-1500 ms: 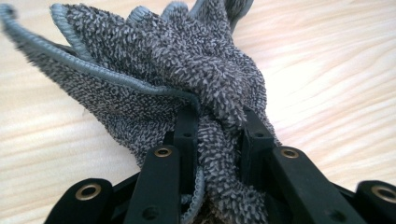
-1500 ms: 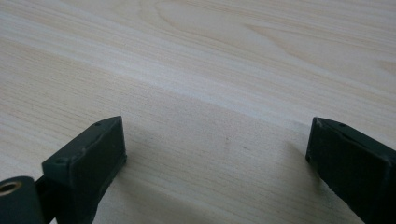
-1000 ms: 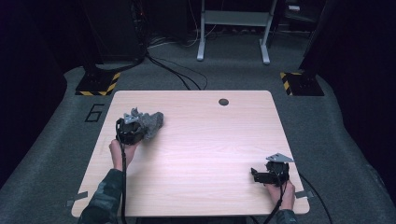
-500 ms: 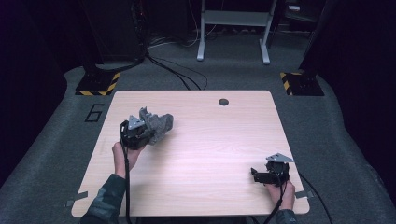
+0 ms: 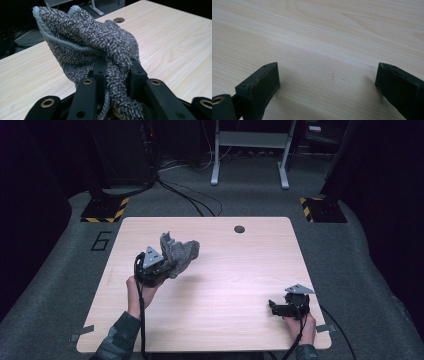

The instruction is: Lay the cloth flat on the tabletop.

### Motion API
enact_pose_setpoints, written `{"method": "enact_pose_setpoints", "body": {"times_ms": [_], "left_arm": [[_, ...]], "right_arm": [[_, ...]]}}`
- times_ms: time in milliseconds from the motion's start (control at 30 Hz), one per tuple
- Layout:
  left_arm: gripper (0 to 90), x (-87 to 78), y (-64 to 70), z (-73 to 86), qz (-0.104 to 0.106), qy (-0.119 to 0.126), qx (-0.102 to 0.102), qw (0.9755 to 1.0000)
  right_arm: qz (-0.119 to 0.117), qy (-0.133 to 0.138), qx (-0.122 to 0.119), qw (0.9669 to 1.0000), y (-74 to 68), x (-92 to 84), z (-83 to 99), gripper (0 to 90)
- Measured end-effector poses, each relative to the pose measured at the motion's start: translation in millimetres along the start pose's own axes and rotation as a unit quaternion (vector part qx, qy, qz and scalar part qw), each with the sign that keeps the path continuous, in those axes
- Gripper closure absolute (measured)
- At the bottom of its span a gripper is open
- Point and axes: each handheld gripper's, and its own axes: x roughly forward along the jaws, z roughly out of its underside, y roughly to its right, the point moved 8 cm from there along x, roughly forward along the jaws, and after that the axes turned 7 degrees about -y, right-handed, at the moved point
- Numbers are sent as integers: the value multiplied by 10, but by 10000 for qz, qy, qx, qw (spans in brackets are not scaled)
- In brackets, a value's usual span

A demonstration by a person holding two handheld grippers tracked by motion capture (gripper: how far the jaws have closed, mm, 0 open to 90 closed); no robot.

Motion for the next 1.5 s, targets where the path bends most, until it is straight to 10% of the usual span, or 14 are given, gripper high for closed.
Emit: {"method": "enact_pose_setpoints", "body": {"times_ms": [667, 1133, 1233, 1500], "left_arm": [[722, 129, 779, 149, 771, 55, 202, 9968], [695, 574, 1098, 671, 1053, -718, 202, 9916], [577, 635, 1106, 757, 1125, -908, 135, 9894], [186, 383, 1040, 736, 987, -694, -42, 9927]], "right_arm": [[5, 9, -18, 10000, 4, 2, -2, 48], [7, 6, -21, 10000, 3, 0, -3, 51], [4, 13, -13, 10000, 3, 0, -3, 53], [6, 41, 44, 10000, 1, 0, -6, 59]]}}
